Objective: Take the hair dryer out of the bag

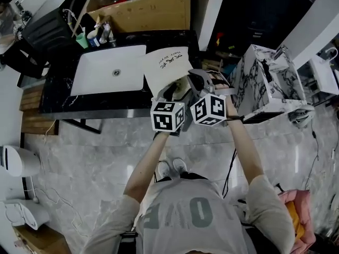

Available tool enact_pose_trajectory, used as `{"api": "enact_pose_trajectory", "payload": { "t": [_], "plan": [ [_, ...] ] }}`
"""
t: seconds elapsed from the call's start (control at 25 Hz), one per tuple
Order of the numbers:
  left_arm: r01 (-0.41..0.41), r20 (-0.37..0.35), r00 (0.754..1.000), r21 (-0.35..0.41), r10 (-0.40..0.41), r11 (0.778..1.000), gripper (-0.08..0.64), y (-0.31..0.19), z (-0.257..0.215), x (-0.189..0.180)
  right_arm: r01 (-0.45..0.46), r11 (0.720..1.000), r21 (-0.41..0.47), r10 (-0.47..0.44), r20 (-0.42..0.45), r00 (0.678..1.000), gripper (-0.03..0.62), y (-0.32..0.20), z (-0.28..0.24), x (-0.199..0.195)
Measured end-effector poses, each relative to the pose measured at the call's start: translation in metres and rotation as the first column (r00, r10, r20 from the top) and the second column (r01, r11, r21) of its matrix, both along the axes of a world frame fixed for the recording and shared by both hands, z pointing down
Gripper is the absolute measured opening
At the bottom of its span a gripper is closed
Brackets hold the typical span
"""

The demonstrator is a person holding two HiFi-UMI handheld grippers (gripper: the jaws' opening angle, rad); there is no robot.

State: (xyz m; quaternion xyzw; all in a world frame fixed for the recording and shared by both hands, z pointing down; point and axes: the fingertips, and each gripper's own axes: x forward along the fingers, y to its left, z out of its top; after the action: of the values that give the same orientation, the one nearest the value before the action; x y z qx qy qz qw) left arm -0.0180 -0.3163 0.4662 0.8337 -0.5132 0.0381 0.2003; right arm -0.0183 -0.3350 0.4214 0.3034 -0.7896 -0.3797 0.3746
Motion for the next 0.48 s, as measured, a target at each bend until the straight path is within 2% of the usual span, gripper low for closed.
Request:
{"api": "enact_pose_trajectory", "payload": {
  "t": [0.12, 0.24, 0.48],
  "plan": [
    [0.038, 0.022, 0.999, 0.001, -0.038, 0.999, 0.307, -0.022, 0.002, -0.005, 0.003, 1.0, -0.017, -0.002, 0.019, 1.0, 0.044, -0.001, 0.0, 0.001],
    [0.06, 0.089, 0.994, -0.012, -0.059, 0.998, 0.307, -0.041, 0.007, -0.008, 0.005, 0.999, -0.035, -0.004, 0.042, 0.999, 0.044, -0.001, 0.001, 0.002],
    [0.115, 0.223, 0.971, -0.1, -0.09, 0.988, 0.307, -0.077, 0.036, -0.019, 0.015, 0.999, -0.046, -0.014, 0.018, 1.0, 0.044, -0.004, 0.015, -0.004]
  ]
}}
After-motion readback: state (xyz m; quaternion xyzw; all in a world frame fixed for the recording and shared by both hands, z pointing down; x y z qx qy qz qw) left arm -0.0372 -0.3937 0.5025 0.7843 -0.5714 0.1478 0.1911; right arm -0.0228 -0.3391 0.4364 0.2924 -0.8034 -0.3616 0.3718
